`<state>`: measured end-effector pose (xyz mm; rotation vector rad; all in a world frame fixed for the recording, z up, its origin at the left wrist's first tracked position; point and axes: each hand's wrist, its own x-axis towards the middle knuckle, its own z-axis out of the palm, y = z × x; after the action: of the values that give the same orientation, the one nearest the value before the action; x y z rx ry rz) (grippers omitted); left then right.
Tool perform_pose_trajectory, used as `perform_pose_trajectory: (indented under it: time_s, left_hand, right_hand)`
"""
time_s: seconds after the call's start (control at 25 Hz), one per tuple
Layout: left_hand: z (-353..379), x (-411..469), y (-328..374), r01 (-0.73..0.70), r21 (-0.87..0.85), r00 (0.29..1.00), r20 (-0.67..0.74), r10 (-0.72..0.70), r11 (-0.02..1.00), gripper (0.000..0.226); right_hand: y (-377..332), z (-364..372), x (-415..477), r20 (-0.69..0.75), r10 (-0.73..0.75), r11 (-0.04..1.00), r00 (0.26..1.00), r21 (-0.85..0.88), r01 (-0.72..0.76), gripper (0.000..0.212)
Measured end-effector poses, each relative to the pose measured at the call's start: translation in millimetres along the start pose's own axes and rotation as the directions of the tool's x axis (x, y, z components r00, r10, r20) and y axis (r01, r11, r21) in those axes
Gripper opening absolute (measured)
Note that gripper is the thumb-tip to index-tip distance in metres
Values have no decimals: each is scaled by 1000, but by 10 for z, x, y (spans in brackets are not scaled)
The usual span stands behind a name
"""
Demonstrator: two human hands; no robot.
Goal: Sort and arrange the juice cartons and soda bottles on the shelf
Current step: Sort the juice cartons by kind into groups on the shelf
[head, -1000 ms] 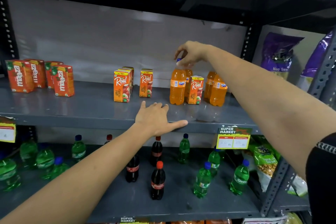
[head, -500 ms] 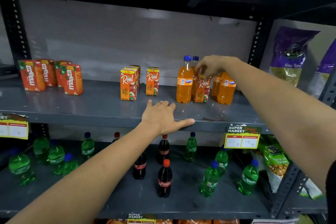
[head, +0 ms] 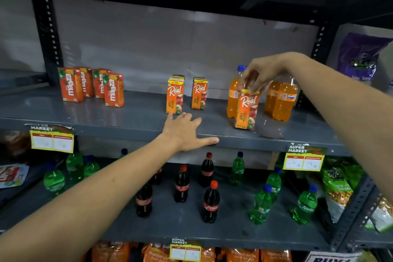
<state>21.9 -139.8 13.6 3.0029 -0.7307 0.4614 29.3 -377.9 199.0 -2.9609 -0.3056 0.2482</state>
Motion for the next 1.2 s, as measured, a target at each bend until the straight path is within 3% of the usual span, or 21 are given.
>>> perform_pose_trajectory:
  time_s: [0.32, 0.64, 0.8, 0.96, 1.2]
  left_hand:
    - [-29, -213, -612, 76, -4, 997, -3, -76, 997, 117]
    - [-12, -216, -629, 59, -44, 997, -39, -61, 997, 116]
    - [-61, -226, -653, 52, -40, 997, 67, -49, 998, 112]
    - [-198, -362, -1042, 113, -292, 990, 114, -83, 950, 93]
    - [-385, -619, -2159, 131, -528, 956, -157, -248, 839, 30]
  right_hand:
    - [-763, 79, 544, -190, -159, 982, 969, -133, 135, 36]
    - [-874, 370, 884, -255, -158, 968, 954, -229, 100, 39]
    - [-782, 431, 907, -324, -145, 979, 935, -183, 89, 42]
    - [-793, 437, 879, -504, -106, 993, 857, -90, 70, 37]
    - [-1357, 522, 891, -716, -167, 972, 678, -6, 233, 30]
